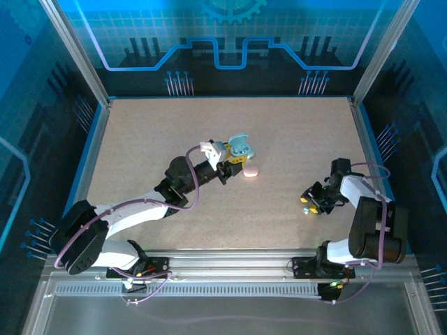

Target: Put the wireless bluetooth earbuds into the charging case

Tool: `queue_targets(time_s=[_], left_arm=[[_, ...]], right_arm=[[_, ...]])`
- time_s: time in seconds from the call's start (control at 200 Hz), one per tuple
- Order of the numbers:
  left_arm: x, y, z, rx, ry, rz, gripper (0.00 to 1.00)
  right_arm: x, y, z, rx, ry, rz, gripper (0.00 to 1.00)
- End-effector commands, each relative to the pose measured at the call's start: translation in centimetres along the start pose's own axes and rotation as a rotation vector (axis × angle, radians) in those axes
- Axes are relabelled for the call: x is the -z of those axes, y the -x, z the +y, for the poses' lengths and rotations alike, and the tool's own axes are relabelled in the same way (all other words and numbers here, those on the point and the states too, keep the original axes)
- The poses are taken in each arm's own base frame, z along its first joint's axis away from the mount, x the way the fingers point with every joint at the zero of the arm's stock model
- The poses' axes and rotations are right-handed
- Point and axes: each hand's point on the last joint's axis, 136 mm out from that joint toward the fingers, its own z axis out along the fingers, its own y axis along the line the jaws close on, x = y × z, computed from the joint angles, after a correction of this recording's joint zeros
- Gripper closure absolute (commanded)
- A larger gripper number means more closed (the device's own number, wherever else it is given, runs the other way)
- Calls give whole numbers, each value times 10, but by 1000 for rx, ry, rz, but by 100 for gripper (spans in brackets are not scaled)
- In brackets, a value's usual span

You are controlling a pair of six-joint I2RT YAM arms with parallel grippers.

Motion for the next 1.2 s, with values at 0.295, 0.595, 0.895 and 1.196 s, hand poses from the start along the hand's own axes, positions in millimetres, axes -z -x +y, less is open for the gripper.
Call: queue_targets(time_s=[0.295, 0.595, 0.895, 1.196], left_arm=[[-1, 13, 1, 4, -3, -54, 66], [0, 14, 1, 1, -2, -53, 65], [0, 15, 2, -3, 4, -52, 65], [-1, 13, 2, -1, 2, -49, 65]], right_arm=[[2, -27, 11, 2, 71, 71, 59], [7, -25, 13, 67, -4, 47, 60], [5, -17, 9, 171, -138, 39, 61], [-9, -24, 9, 235, -216, 94, 67]])
